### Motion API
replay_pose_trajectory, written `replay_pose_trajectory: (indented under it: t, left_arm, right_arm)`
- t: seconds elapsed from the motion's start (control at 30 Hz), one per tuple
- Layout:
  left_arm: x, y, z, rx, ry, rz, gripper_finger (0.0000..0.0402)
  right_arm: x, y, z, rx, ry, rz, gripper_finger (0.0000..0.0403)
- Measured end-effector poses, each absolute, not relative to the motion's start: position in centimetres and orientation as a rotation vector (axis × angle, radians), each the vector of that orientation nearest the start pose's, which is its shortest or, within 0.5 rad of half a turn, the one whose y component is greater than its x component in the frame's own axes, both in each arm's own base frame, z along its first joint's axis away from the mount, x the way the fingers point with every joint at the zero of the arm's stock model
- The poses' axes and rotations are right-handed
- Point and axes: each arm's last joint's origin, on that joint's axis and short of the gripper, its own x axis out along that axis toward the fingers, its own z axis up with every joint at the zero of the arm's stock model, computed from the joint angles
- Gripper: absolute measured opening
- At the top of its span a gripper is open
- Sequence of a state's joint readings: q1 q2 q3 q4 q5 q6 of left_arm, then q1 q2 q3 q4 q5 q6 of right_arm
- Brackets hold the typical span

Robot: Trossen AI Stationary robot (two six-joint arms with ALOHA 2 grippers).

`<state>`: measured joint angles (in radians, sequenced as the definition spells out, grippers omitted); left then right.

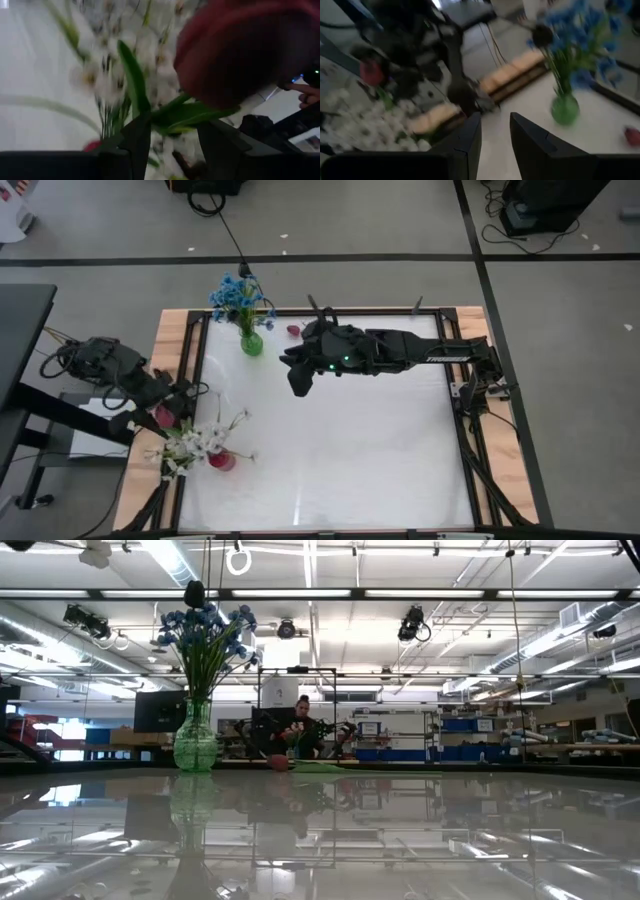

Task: Sort flowers into vase by color
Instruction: Put the right red tulip into the red vase, then put the red tulip into the red vase

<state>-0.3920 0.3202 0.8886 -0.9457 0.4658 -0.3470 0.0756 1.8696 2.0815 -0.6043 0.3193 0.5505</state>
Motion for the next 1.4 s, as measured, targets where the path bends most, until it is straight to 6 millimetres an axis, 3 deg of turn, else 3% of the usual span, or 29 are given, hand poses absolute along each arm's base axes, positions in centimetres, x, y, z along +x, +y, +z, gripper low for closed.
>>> replay_pose_trajectory:
  t: [0.23, 0.37, 0.47, 0.6, 0.73, 0.87, 0.97, 1.1, 1.4]
  left_arm:
    - [3.1, -2.7, 31.9, -0.353, 0.847, -0.686, 0.0165]
    - [3.8, -3.1, 32.2, -0.339, 0.889, -0.712, 0.0165]
    - [3.0, -2.7, 33.5, -0.294, 0.909, -0.697, 0.0165]
    - [0.8, -1.3, 35.8, -0.209, 0.923, -0.544, 0.0165]
    - [-1.2, 0.1, 38.0, -0.177, 0.833, -0.383, 0.0164]
    - [-1.8, 1.1, 39.2, -0.18, 0.723, -0.137, 0.0164]
    - [-1.8, 1.6, 39.5, -0.224, 0.661, 0.043, 0.0164]
    - [-1.7, 1.8, 39.5, -0.295, 0.626, 0.15, 0.0164]
    - [-0.9, 1.7, 39.7, -0.454, 0.584, 0.289, 0.0164]
  right_arm:
    - [40.7, 2.1, 41.9, 0.492, 0.409, -0.391, 0.0112]
    - [40.7, 2.1, 41.9, 0.503, 0.405, -0.393, 0.0112]
    - [40.7, 2.1, 41.9, 0.513, 0.407, -0.401, 0.0112]
    - [40.4, 2.0, 41.5, 0.537, 0.44, -0.455, 0.0112]
    - [40.5, 1.7, 39.5, 0.561, 0.547, -0.536, 0.0112]
    - [41.2, 1.0, 37.0, 0.553, 0.638, -0.564, 0.0112]
    - [41.8, -0.5, 35.3, 0.549, 0.72, -0.572, 0.0112]
    - [42.8, -3.6, 32.7, 0.509, 0.837, -0.582, 0.0112]
    - [42.7, -13.3, 26.7, 0.41, 1.121, -0.535, 0.0112]
